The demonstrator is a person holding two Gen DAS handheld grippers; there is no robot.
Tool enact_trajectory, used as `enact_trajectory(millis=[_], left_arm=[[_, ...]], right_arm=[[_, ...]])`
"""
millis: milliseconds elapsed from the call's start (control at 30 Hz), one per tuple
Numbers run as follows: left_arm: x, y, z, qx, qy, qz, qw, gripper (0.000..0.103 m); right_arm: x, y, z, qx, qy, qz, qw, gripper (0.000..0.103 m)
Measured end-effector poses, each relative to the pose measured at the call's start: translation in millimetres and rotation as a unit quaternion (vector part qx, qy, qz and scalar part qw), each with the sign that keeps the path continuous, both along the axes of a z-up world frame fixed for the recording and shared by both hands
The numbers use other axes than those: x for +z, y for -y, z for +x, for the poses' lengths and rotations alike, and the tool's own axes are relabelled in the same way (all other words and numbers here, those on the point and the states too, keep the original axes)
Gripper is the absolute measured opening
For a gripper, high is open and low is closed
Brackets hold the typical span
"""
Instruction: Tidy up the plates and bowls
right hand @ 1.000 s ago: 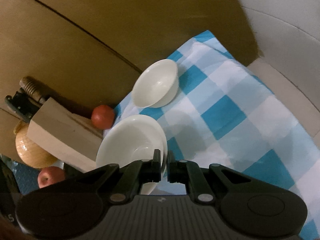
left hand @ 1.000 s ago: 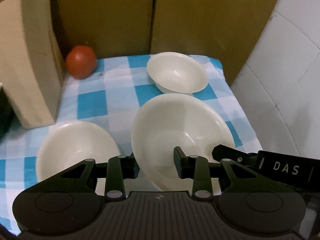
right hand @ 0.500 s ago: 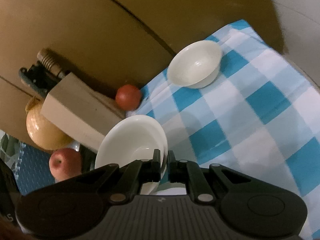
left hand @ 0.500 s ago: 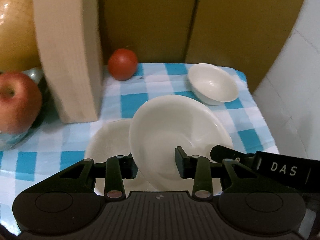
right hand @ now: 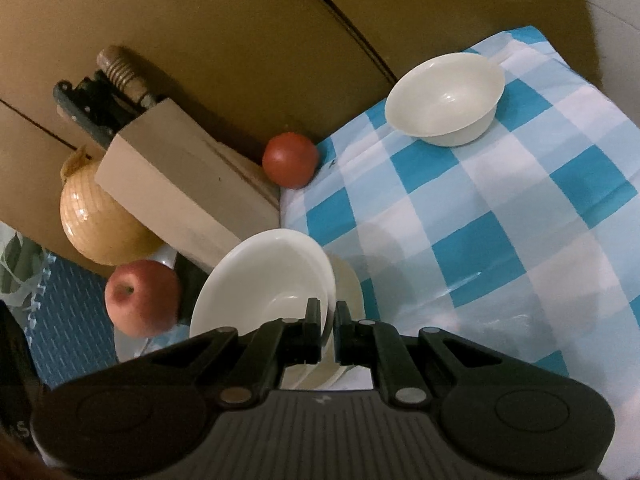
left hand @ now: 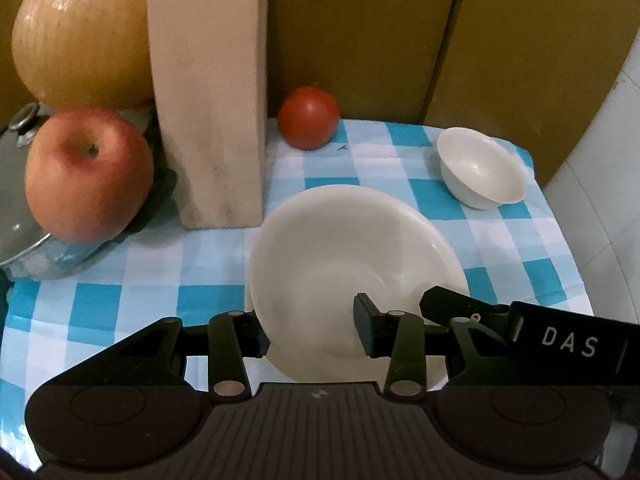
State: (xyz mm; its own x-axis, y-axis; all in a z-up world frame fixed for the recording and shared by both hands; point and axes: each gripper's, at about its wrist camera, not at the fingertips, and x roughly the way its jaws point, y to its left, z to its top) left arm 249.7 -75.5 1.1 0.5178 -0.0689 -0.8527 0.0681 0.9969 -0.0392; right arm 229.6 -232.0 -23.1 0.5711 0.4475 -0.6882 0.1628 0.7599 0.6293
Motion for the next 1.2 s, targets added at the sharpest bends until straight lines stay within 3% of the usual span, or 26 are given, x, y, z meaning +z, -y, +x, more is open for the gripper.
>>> enact_trajectory(millis=[400,1200], left_arm=[[-6.0,-16.5,0.9,0.016,-0.008,0.000,0.9998,0.048],[3.9,-22.8,0.2,0.019,0.008,-0.009,0.9997,0.050]], right_arm=[[-0.5,-16.4,3.2,0.023,0.012,-0.027,0.999,0.013],[11.7,4.0,-3.4,-0.002,0.032,-0.053,0.998,0.018]])
